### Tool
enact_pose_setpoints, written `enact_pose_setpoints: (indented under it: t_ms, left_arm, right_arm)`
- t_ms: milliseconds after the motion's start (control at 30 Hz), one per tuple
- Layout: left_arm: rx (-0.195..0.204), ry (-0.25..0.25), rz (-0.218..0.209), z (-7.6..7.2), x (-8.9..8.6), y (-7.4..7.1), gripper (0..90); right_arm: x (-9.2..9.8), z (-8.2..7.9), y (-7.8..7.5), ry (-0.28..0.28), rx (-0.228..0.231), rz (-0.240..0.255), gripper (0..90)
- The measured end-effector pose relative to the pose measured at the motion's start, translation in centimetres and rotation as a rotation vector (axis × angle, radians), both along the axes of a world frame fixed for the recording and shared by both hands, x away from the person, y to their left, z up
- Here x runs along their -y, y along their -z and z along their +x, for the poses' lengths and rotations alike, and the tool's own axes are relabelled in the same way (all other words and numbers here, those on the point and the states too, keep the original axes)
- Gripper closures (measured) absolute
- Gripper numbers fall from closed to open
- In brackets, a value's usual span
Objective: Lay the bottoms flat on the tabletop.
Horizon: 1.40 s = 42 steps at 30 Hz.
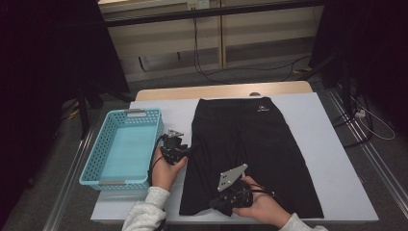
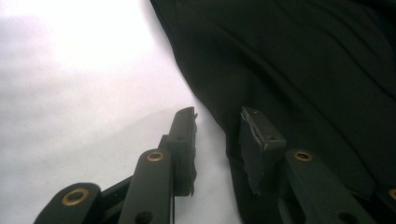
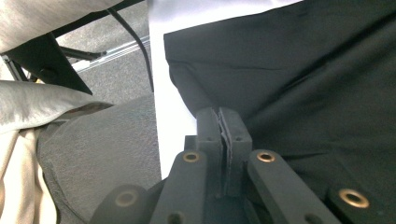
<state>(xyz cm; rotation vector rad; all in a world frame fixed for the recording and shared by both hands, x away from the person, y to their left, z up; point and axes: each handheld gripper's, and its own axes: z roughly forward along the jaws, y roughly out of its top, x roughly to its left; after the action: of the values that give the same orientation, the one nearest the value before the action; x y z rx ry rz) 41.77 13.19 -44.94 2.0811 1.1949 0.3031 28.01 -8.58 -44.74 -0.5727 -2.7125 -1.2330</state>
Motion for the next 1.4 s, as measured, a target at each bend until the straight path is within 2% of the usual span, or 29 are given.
enact_pose_setpoints:
  t_ms: [67, 100, 233, 300, 433, 467, 500, 533, 667, 700, 833, 967, 1033, 1100, 1200, 1233, 1300, 1400]
  left_arm:
    - [-0.007, 0.017, -0.015, 0.0, 0.2, 0.1, 67.7]
    - [-0.005, 0.022, -0.009, 0.0, 0.3, 0.1, 68.7]
    - [-0.005, 0.026, -0.024, 0.3, 0.4, 0.3, 76.3]
    - [0.010, 0.040, -0.016, 0.5, 0.7, 0.4, 79.2]
    - [0.016, 0.052, -0.050, 0.9, 1.3, 0.6, 85.7]
    - [0.020, 0.062, -0.042, 0.9, 1.3, 0.6, 86.9]
    - [0.013, 0.060, -0.042, 1.0, 1.3, 0.4, 87.8]
    - [0.026, 0.052, -0.044, 1.0, 1.2, 0.2, 88.2]
    - [0.026, 0.020, -0.062, 0.8, 0.1, -1.1, 88.3]
    - [0.020, 0.020, -0.052, 0.7, -0.1, -1.3, 88.2]
    - [-0.008, 0.014, -0.030, 0.6, -0.1, -0.8, 88.1]
    - [0.005, 0.013, -0.042, 0.8, -0.3, -1.0, 87.5]
    - [0.005, 0.006, -0.038, 0.9, -0.5, -1.0, 87.5]
    - [0.000, 0.003, -0.020, 0.8, -0.3, -0.8, 87.5]
    - [-0.001, -0.003, 0.004, 0.8, -0.1, -0.6, 87.5]
    - [-0.004, -0.001, 0.003, 0.7, -0.1, -0.6, 87.3]
    - [0.010, -0.016, 0.005, 0.7, -0.1, -0.6, 85.4]
    - [0.027, -0.036, 0.000, 0.7, -0.3, -0.6, 73.9]
  right_arm:
    - [-0.1, -0.1, 0.0, 0.001, 0.002, -0.008, 88.4]
    - [-0.1, 0.0, 0.1, -0.003, 0.004, -0.011, 88.4]
    - [0.0, 0.0, 0.2, -0.001, -0.008, -0.006, 88.4]
    - [0.0, 0.0, 0.2, 0.001, -0.007, -0.008, 88.3]
    - [0.0, 0.0, 0.2, 0.000, -0.010, -0.011, 88.4]
    - [0.0, 0.0, 0.2, -0.001, -0.011, -0.011, 88.4]
    - [0.1, 0.0, 0.2, 0.001, -0.009, -0.009, 88.6]
    - [0.1, 0.0, 0.2, 0.005, -0.007, -0.005, 88.7]
    - [0.1, 0.0, 0.0, 0.006, -0.001, 0.001, 88.9]
    - [0.1, 0.0, 0.0, 0.007, -0.001, -0.001, 88.9]
    - [-0.3, -0.1, 0.2, -0.007, -0.001, -0.001, 88.9]
    - [-0.7, -0.3, -0.1, -0.005, 0.007, 0.011, 88.9]
    - [-0.8, -0.3, 0.0, 0.000, 0.021, 0.016, 88.7]
    - [-0.9, -0.3, 0.2, 0.004, 0.015, 0.012, 88.3]
    - [-1.0, -0.3, 0.3, 0.001, 0.014, 0.015, 82.0]
    - [-1.0, -0.3, 0.2, 0.013, 0.021, 0.018, 77.7]
    - [-0.6, -0.1, -0.3, 0.023, 0.043, 0.033, 76.1]
    - [0.6, 0.5, -1.4, 0.105, 0.076, 0.053, 67.4]
